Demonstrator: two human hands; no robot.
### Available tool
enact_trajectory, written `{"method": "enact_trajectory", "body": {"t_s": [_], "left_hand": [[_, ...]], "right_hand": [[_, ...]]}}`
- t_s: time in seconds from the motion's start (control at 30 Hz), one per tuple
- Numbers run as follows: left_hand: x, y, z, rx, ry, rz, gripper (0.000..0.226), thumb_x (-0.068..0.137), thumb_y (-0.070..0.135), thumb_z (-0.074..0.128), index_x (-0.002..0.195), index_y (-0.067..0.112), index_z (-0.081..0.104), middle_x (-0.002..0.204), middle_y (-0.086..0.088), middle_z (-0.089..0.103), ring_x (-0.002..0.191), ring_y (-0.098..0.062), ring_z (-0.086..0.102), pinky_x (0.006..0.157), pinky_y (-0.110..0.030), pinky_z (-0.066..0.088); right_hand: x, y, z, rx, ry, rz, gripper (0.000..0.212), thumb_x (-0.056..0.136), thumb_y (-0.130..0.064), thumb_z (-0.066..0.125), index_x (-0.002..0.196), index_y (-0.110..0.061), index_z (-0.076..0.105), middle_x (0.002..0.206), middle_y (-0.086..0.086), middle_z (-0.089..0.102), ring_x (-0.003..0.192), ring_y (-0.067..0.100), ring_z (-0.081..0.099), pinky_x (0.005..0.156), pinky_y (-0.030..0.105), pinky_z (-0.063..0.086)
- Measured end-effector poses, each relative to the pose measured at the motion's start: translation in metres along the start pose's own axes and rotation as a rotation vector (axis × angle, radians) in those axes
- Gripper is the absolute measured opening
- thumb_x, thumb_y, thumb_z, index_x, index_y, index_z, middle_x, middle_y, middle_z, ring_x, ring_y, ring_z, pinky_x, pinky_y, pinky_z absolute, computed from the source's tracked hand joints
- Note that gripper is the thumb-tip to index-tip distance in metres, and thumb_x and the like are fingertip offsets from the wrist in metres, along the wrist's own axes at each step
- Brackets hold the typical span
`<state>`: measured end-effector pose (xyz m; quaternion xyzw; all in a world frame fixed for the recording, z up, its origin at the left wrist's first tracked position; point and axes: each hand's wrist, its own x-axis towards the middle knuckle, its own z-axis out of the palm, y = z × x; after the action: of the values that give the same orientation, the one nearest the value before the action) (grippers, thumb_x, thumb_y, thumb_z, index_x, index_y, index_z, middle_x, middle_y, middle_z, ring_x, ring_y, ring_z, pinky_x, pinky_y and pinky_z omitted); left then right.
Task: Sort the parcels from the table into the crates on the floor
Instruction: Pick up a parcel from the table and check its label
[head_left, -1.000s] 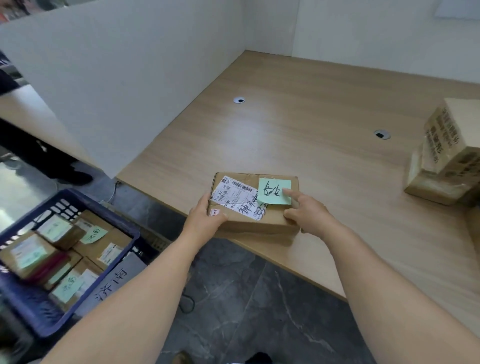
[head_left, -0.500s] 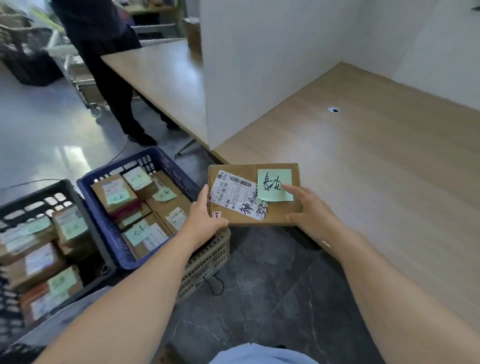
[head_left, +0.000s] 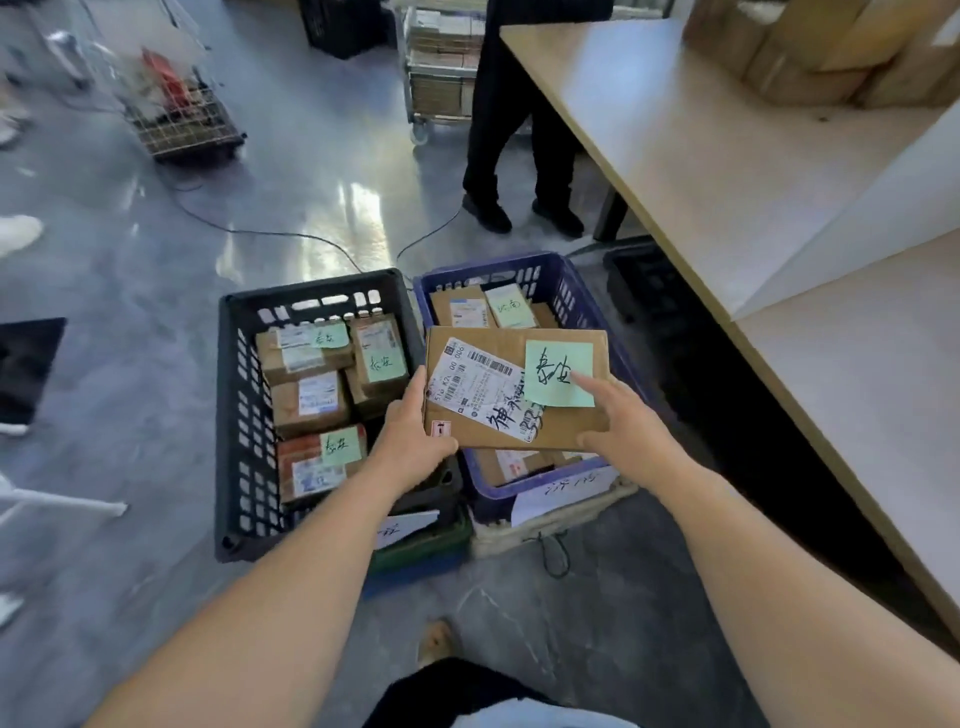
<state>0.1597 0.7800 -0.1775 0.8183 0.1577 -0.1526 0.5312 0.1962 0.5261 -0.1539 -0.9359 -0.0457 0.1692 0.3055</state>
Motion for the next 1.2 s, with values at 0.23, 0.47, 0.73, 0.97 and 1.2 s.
{"method": "enact_trajectory", "body": {"t_s": [0.23,0.47,0.73,0.97,1.2], "left_hand": [[0.016,-0.05,-0.079,-0.052,0.138,-0.098,0.1,0.081,-0.004,0.065,0.153,0.034,0.008,0.148,0.0,0.039,0.123,-0.017,0.045,0.088,-0.024,0.041],[0.022,-0.094,-0.113,-0.058,0.247,-0.216,0.096,0.08,-0.005,0.067,0.15,0.037,0.017,0.118,0.019,0.049,0.092,0.004,0.054,0.061,-0.005,0.039],[0.049,-0.14,-0.118,0.014,0.263,-0.364,0.09,0.08,-0.006,0.065,0.146,0.037,0.022,0.123,0.007,0.056,0.087,-0.001,0.057,0.054,-0.01,0.04],[0.077,-0.187,-0.118,0.139,0.181,-0.47,0.084,0.086,-0.001,0.055,0.151,0.033,0.014,0.126,-0.001,0.055,0.1,-0.019,0.057,0.079,-0.035,0.049],[0.11,-0.229,-0.13,0.257,0.094,-0.487,0.081,0.09,0.006,0.053,0.15,0.038,0.01,0.123,-0.004,0.055,0.094,-0.023,0.061,0.078,-0.043,0.054]], "right_hand": [[0.067,-0.072,0.057,-0.106,-0.161,-0.105,0.078,0.088,-0.011,0.064,0.146,-0.046,0.025,0.157,-0.003,0.021,0.127,0.021,0.046,0.077,0.02,0.045],[0.117,-0.107,0.114,-0.141,-0.335,-0.19,0.076,0.09,-0.009,0.058,0.148,-0.044,0.022,0.159,-0.001,0.016,0.127,0.025,0.045,0.079,0.027,0.048],[0.158,-0.101,0.173,-0.16,-0.485,-0.181,0.076,0.091,-0.006,0.05,0.15,-0.041,0.016,0.159,-0.002,0.012,0.118,0.024,0.051,0.086,0.034,0.052],[0.167,-0.087,0.228,-0.14,-0.579,-0.112,0.072,0.095,-0.007,0.049,0.152,-0.034,0.015,0.159,0.001,0.011,0.13,0.023,0.042,0.097,0.032,0.046],[0.18,-0.082,0.279,-0.034,-0.55,-0.015,0.065,0.096,-0.008,0.046,0.151,-0.031,0.021,0.156,-0.002,0.019,0.131,0.022,0.037,0.101,0.029,0.041]]}}
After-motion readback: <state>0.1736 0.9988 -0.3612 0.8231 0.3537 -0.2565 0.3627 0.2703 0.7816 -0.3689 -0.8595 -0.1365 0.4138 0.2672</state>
